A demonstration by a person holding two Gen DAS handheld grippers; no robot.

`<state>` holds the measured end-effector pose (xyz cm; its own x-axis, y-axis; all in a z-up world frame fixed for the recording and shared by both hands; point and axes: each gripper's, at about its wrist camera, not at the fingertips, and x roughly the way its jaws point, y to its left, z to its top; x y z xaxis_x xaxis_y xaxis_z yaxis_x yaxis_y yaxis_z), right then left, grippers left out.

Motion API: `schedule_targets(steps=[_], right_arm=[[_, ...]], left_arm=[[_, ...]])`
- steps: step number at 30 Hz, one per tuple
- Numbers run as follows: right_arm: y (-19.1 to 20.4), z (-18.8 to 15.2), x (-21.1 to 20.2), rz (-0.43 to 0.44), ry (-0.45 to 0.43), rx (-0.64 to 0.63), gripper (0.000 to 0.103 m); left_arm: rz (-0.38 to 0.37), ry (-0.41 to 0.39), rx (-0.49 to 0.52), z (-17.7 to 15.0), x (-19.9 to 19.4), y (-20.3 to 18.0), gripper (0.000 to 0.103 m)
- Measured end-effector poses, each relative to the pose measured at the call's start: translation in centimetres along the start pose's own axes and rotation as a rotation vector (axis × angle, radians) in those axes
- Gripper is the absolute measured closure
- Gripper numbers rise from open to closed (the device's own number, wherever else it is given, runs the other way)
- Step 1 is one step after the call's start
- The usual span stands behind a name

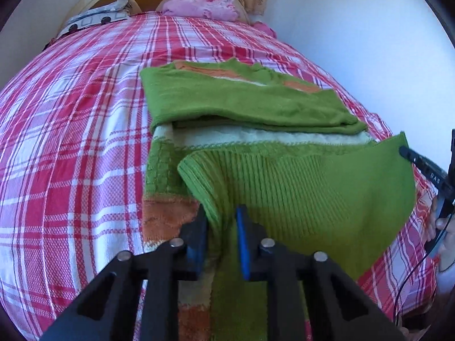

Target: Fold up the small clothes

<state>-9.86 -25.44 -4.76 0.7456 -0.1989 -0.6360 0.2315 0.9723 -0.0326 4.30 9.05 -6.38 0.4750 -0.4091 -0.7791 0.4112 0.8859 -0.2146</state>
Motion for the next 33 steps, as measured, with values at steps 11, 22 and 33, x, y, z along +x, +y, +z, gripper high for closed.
schedule_targets(steps=[11, 22, 33], right_arm=[[1.2, 3.6, -1.7, -0.003, -0.092, -0.067, 0.094], [0.9, 13.6, 5.7, -0.065, -0.146, -0.103, 0.094], [0.4, 13.5, 22.3, -0.143, 0.065, -0.109, 0.094]], left_arm=[[-0.053, -0.116, -0.121, 4.4, -3.2, 1.0, 0.09], [0.002, -0.228, -0.196, 16.1, 0.4, 3.7, 0.09], [0.178, -0.139, -0.255, 16.1, 11.9, 6.8, 0.086]])
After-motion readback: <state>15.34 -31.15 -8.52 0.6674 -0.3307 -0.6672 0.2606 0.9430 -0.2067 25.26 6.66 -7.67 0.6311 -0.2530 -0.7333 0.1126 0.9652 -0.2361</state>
